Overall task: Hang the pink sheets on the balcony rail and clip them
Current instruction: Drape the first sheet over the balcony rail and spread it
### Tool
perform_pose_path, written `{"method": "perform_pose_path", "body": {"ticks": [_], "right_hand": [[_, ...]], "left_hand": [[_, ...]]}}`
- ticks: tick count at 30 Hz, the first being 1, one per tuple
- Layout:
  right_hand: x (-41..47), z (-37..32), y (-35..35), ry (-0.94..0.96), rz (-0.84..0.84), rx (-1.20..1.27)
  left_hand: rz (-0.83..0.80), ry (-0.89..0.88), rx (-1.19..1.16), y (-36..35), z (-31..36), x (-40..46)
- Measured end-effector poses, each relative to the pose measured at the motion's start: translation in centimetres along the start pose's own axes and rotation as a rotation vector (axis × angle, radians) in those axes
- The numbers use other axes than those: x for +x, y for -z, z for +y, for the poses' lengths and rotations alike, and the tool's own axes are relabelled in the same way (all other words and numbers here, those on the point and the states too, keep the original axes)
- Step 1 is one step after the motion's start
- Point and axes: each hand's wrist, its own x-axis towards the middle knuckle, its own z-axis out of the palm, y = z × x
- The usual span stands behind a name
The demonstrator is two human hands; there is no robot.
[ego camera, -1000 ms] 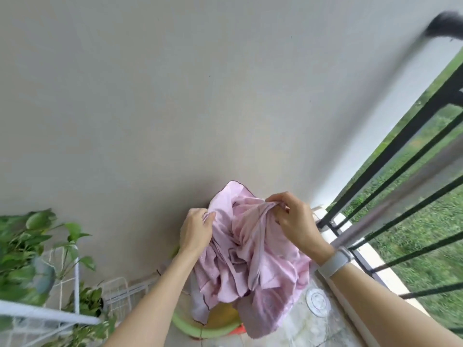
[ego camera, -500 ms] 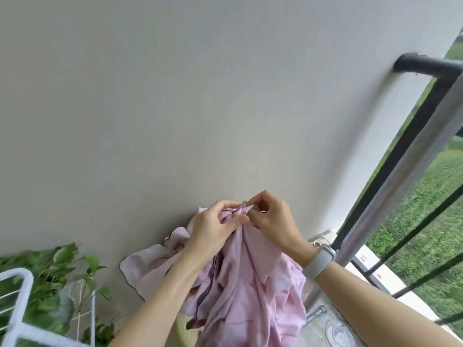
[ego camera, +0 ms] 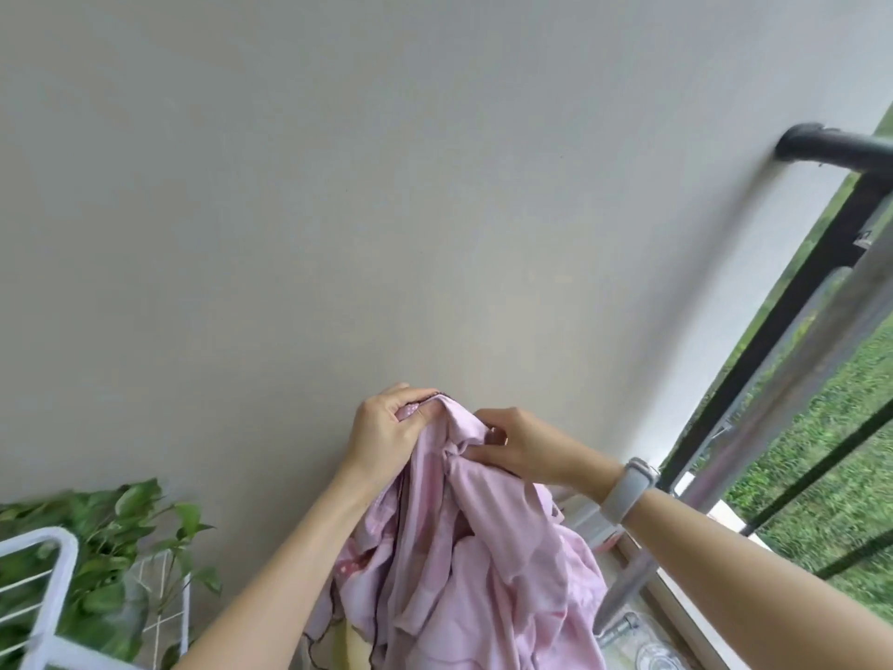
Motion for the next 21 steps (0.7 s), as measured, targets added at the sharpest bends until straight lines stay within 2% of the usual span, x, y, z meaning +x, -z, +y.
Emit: {"method": "perform_pose_path", "body": {"ticks": [5, 8, 10, 13, 15, 17, 18, 19, 21], "right_hand": [[3.1, -5.1, 6.4, 0.117, 0.277, -0.250], [4.1, -8.4, 11.1, 0.185, 0.455, -0.293], [4.4, -9.7, 13.0, 0.190, 0.405, -0.353], [4.1, -11.0, 14.1, 0.023, 0.077, -0.457], [3.4, -11.4, 14.6, -0.061, -0.132, -0.225], [2.6, -11.4, 15.3, -0.096, -0.236, 0.066], [2.4, -11.4, 15.4, -0.108, -0.225, 0.106], [2.4, -11.4, 15.5, -0.119, -0.163, 0.046], [3.1, -11.4, 15.8, -0.107, 0.079, -0.254]], "left_hand": [[0.007, -0.066, 0.012, 3.6, 5.3, 5.0], [0.012, -0.123, 0.107, 6.4, 8.7, 7.9], [-0.023, -0.142, 0.260, 7.7, 9.8, 9.1], [-0.082, -0.141, 0.408, 8.0, 10.0, 9.8], [-0.061, -0.135, 0.391, 7.5, 9.8, 10.0], [-0.031, -0.130, 0.354, 6.8, 10.0, 10.2], [-0.020, -0.144, 0.345, 6.5, 10.4, 10.5], [-0.015, -0.171, 0.351, 6.3, 10.9, 10.7], [-0.035, -0.235, 0.383, 6.1, 12.4, 11.1]]}}
